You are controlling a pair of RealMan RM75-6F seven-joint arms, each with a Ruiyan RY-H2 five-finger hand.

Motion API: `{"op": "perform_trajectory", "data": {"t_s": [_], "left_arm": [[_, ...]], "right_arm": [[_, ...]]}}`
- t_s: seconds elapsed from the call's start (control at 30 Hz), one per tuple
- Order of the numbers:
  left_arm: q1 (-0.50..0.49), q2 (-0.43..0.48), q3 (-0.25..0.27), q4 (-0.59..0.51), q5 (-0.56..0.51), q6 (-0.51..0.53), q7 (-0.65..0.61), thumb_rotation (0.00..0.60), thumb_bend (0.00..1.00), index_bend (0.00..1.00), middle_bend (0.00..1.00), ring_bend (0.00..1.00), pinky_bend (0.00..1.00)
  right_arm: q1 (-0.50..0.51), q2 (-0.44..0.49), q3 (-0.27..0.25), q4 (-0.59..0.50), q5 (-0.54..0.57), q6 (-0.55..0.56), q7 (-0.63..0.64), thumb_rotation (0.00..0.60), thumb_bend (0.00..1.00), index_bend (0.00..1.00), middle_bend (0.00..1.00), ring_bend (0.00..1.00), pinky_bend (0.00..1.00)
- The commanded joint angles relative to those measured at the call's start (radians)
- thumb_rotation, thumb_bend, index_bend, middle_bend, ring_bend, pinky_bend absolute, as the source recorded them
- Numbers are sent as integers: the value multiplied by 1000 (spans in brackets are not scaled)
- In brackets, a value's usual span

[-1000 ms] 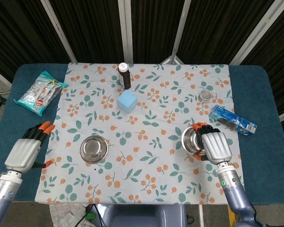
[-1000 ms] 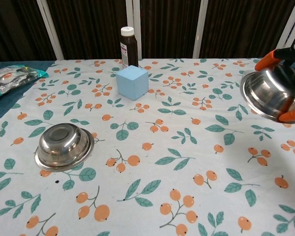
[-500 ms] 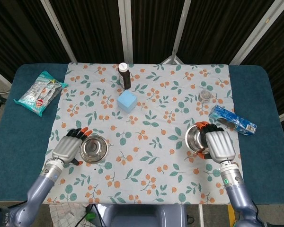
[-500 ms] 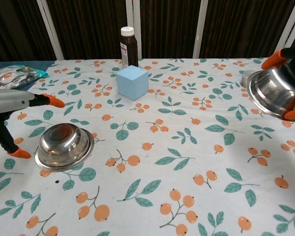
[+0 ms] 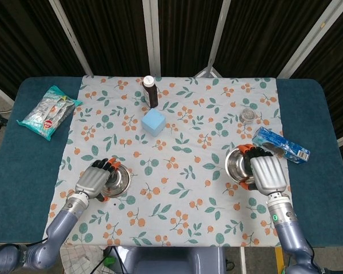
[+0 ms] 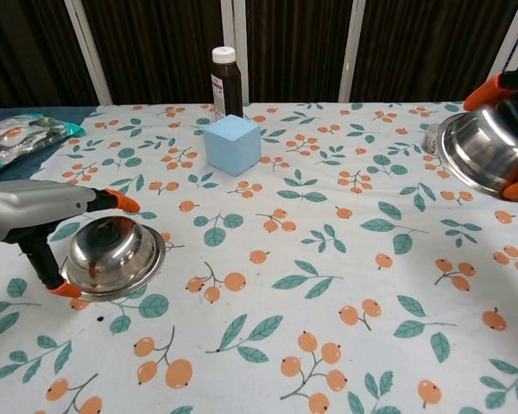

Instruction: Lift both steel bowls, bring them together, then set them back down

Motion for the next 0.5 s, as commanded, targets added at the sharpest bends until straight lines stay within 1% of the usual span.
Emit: {"op": "perform_trajectory", "data": {"t_s": [0.03, 0.23, 0.4, 0.5], "left_arm": [[-5, -14, 3, 16, 4, 13, -6, 600, 0, 52, 0, 0, 127], [-20, -32, 5, 43, 14, -4, -37, 600, 0, 71, 0, 0, 128], [-36, -45, 12, 62, 3, -22, -45, 600, 0, 84, 1, 0, 128], [-45, -57, 12, 76, 6, -29, -55, 600, 0, 99, 18, 0, 147]], "right_arm": [[1, 3, 0, -2, 1, 2, -1, 600, 94, 349, 286, 433, 395], [4, 8, 0, -4, 5, 6, -1, 600, 93, 348, 286, 432, 395], [8, 11, 2, 1, 16, 5, 1, 600, 94, 348, 286, 432, 395], [11, 13, 1, 2, 21, 4, -1, 600, 94, 348, 286, 432, 395]]}}
